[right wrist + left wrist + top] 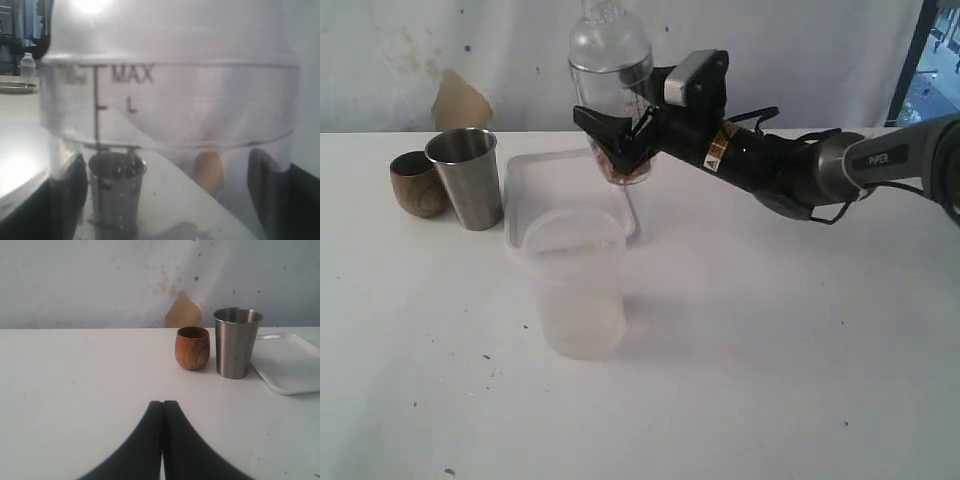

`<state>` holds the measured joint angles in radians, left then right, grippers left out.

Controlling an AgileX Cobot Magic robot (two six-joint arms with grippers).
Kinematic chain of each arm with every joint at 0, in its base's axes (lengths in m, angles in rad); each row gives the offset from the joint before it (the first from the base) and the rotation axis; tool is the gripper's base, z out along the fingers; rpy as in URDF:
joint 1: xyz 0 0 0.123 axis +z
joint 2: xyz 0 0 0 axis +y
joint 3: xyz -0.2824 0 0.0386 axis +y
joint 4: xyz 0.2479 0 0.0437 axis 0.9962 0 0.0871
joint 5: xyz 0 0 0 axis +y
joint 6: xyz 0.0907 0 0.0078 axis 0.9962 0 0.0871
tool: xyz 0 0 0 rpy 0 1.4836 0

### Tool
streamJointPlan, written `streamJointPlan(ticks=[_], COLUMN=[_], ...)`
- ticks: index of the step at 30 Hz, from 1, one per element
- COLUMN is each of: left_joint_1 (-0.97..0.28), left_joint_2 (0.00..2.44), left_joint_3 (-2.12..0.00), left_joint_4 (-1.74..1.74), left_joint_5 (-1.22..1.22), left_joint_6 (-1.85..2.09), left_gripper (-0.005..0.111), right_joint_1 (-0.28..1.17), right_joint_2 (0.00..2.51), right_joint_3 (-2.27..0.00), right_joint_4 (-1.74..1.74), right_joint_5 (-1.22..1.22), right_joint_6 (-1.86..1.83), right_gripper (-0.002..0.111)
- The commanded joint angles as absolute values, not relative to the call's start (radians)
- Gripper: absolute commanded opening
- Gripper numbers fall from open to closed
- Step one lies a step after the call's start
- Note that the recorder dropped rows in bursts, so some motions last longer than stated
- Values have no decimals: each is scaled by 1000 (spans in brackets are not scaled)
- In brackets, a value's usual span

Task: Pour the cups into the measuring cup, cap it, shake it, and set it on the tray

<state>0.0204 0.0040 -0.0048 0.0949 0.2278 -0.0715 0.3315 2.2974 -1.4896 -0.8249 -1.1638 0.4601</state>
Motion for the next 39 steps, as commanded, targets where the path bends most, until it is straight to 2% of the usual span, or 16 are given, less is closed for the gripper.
streamJointPlan(ticks=[1, 9, 14, 25, 39], left_joint_1=[17, 17, 17, 17, 17], left_joint_2=[0, 0, 0, 0, 0], left_joint_3=[0, 0, 0, 0, 0], left_joint_4=[93, 93, 93, 93, 93], left_joint_5=[225, 225, 225, 225, 225], left_joint_6=[-70, -70, -70, -70, -70], left_gripper=[0, 0, 0, 0, 0], right_joint_1=[280, 109, 85, 89, 87], right_joint_2=[2237, 2122, 2167, 2272, 2261], right_joint_3=[-1399, -1141, -1046, -1047, -1069], right_joint_4=[-819, -821, -826, -847, -899], right_joint_5=[-1221, -1221, -1221, -1221, -1221], right_joint_6=[437, 378, 233, 212, 224], right_gripper=[0, 0, 0, 0, 0])
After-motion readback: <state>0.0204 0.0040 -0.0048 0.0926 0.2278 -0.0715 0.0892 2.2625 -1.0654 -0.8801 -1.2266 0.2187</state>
